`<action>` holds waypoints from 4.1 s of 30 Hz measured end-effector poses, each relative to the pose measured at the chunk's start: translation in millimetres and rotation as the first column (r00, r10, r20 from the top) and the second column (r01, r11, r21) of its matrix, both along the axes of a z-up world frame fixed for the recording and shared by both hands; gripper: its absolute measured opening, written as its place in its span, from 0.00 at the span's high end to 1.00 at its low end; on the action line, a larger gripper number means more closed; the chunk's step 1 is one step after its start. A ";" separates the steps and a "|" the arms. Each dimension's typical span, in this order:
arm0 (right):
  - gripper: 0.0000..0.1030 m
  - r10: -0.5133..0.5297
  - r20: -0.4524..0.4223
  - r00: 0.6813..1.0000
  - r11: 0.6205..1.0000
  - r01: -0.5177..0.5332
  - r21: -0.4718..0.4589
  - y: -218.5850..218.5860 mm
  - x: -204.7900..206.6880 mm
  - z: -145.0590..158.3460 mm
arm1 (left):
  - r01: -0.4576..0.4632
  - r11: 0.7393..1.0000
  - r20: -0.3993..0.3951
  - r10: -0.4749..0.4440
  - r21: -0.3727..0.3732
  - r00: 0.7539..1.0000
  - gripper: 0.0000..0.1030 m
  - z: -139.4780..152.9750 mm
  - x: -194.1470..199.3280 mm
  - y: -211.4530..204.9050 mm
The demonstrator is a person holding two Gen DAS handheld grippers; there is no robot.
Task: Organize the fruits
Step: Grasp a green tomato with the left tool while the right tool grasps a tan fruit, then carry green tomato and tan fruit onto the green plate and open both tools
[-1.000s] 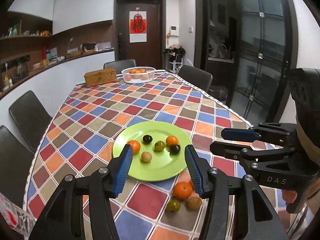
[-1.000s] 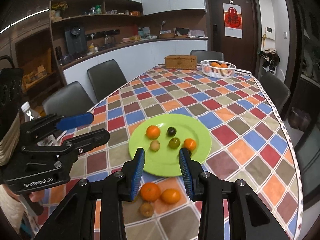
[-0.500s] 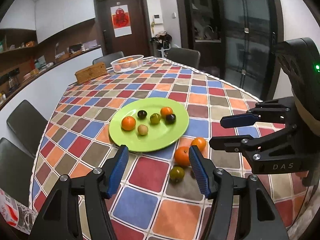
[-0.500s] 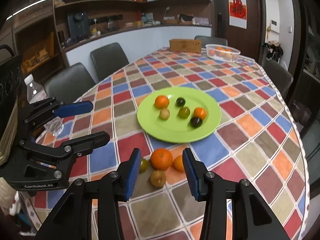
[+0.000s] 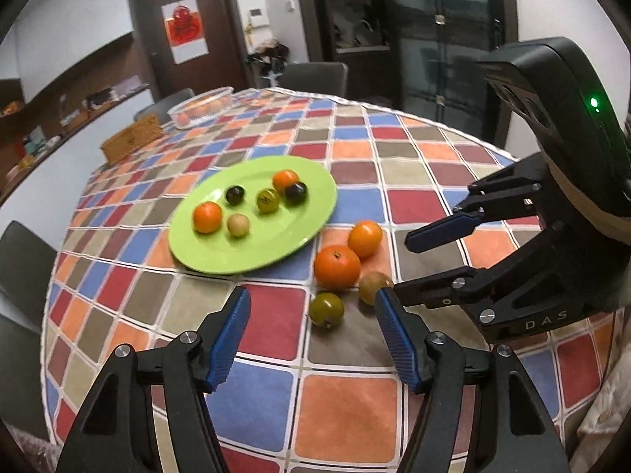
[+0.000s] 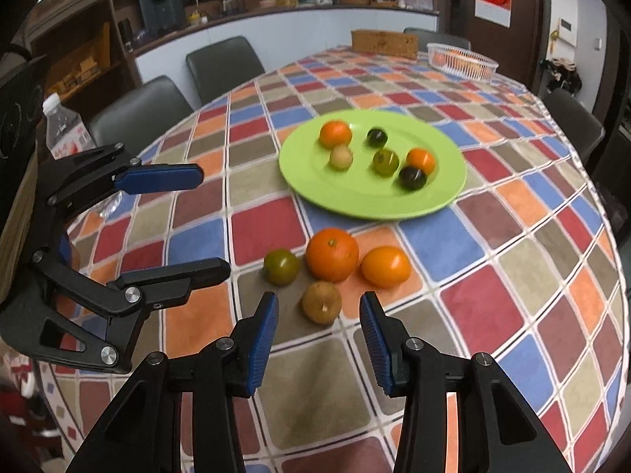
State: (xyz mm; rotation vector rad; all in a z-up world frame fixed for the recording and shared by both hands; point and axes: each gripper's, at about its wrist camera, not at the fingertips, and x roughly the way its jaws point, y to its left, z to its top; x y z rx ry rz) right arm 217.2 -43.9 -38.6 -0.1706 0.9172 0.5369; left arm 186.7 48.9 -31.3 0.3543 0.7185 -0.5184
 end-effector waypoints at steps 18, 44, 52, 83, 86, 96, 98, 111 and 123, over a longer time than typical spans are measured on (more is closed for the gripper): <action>0.65 0.050 -0.087 0.995 0.998 -0.053 -0.037 9.3 22.9 -36.6 | 0.077 0.997 -0.139 -0.074 0.011 0.987 0.60 -46.1 31.9 -7.3; 0.72 0.037 -0.045 0.998 0.999 -0.036 0.015 -0.8 20.4 -22.2 | -0.020 0.998 -0.144 0.012 -0.054 0.989 0.74 -32.0 26.1 -9.2; 0.72 0.024 0.000 1.000 0.999 -0.024 0.045 -8.1 15.6 -4.9 | -0.071 0.995 -0.108 0.063 -0.072 0.992 0.74 -12.1 15.4 -7.8; 0.72 -0.054 0.185 0.981 0.984 0.021 0.178 -22.9 52.3 74.9 | -0.227 0.959 0.045 0.237 -0.171 0.970 0.74 63.9 47.7 -4.1; 0.72 -0.057 0.181 0.982 0.983 0.024 0.183 -22.0 63.7 78.6 | -0.244 0.951 0.036 0.255 -0.188 0.966 0.74 68.2 59.5 -0.9; 0.72 -0.075 0.158 0.985 0.985 0.049 0.165 -16.6 107.4 80.6 | -0.288 0.936 -0.008 0.292 -0.201 0.956 0.74 69.8 105.1 4.5; 0.72 -0.077 0.150 0.986 0.987 0.054 0.153 -15.4 115.0 78.1 | -0.295 0.934 -0.018 0.298 -0.202 0.954 0.74 68.9 114.0 5.6; 0.72 -0.090 0.078 0.993 0.994 0.085 0.066 -4.7 176.1 54.2 | -0.372 0.912 -0.131 0.353 -0.172 0.926 0.74 37.6 180.4 15.7; 0.72 -0.121 -0.042 0.992 0.993 0.120 -0.016 -1.9 226.5 14.3 | -0.443 0.886 -0.250 0.402 -0.134 0.881 0.74 -2.3 226.6 23.6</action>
